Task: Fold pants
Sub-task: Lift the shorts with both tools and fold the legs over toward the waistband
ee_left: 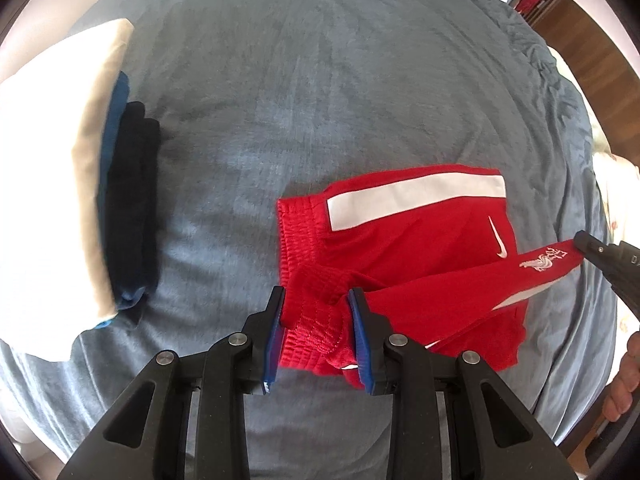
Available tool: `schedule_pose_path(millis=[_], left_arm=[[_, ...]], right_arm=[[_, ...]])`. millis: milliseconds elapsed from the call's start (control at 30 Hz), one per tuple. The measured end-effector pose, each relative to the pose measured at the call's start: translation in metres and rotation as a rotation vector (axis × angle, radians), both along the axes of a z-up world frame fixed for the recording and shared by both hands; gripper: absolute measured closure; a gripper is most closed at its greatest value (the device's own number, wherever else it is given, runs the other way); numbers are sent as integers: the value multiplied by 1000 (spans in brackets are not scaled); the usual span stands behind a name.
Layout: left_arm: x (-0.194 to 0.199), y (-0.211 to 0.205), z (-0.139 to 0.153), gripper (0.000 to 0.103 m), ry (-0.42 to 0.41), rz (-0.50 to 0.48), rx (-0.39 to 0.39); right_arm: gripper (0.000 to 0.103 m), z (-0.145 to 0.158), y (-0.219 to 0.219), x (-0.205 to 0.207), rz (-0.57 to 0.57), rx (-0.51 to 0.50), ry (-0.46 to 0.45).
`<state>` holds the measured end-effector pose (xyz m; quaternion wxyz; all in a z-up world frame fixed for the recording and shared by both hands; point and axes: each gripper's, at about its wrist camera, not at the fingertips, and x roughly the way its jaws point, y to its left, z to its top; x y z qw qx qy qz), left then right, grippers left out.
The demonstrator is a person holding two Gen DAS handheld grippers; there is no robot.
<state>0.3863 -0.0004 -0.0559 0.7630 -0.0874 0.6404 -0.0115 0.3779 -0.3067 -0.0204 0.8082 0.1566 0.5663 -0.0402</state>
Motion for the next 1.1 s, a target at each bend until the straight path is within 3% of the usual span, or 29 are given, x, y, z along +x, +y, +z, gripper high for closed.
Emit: schedule_pose_path(millis=[167,233,267,300,467,567,633,833,1033,1067,1100], left_arm=[[13,-4,-7,69,-3,-7,6],[15,-5,-5,62,-34,-17,25],[16,-6,-2,52,-58,-37,53],[16,-8,1,44,-85,-66,77],[14,-17,11,38,-214,-290,148],[18,-20,5,38,-239,-405,164],[26,-18,0,38,-234,-432,140],[48,-9,-22,38,-163,-405,-2],[46,-7,-38,40,-126,-361,-34],[45,-8,-40,46,-120,-357,-41],[44,-9,-42,63,-114,-358,-56]], right_arm=[[96,-23,-2,27,16,3,14],[96,-30,-2,37,21,1,14],[96,-32,-2,42,21,4,14],[96,-35,-3,46,23,5,13],[96,-44,0,65,36,-29,6],[96,-50,6,74,64,-75,-6],[96,-54,10,79,82,-89,-10],[96,-62,14,90,96,-111,-22],[96,-67,14,91,96,-124,-26],[96,-68,14,91,96,-128,-28],[96,-69,14,89,95,-128,-29]])
